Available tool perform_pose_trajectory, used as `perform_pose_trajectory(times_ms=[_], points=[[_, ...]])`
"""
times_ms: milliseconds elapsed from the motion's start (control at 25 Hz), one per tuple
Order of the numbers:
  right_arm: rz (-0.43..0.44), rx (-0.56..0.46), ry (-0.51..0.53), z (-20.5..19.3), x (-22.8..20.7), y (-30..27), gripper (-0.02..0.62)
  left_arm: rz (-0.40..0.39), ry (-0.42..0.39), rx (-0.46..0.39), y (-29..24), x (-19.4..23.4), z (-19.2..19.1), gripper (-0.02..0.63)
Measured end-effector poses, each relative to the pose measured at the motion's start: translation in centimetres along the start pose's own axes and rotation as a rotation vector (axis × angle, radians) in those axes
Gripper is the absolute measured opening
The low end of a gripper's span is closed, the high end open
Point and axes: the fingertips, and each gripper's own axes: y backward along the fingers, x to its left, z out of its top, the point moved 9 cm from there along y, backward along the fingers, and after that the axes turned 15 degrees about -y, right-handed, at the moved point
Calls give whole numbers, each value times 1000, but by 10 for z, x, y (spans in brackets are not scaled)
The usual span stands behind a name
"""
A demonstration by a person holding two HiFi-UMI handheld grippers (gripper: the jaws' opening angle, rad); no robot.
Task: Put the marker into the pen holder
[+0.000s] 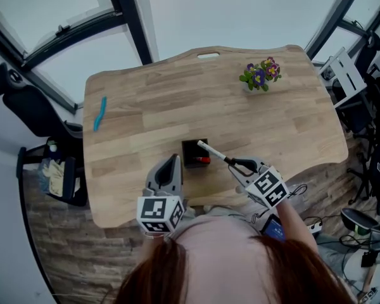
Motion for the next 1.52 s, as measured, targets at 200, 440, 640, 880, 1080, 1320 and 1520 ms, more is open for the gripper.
perform_pose_trajectory(times_ms=[200, 440, 640, 880, 1080, 1320, 1520], points=[[25, 39, -14, 2, -3, -5, 58, 8, 9, 2, 2, -1, -1, 0], [56, 76, -30, 7, -4, -12, 58, 33, 32, 0, 7, 1, -4, 0], [70, 89, -33, 15, -5, -17, 58, 54, 40, 5, 11, 3, -5, 0], [85, 91, -28, 17, -5, -24, 58, 78, 50, 9, 16, 6, -9, 0], [93, 85, -24, 21, -4, -31, 58, 97, 56, 7, 20, 9, -11, 0], [107, 80, -14, 24, -1, -41, 58, 121, 61, 12, 23, 11, -13, 0], [118, 70, -29, 26, -3, -45, 58, 131, 62, 14, 27, 12, -13, 0]])
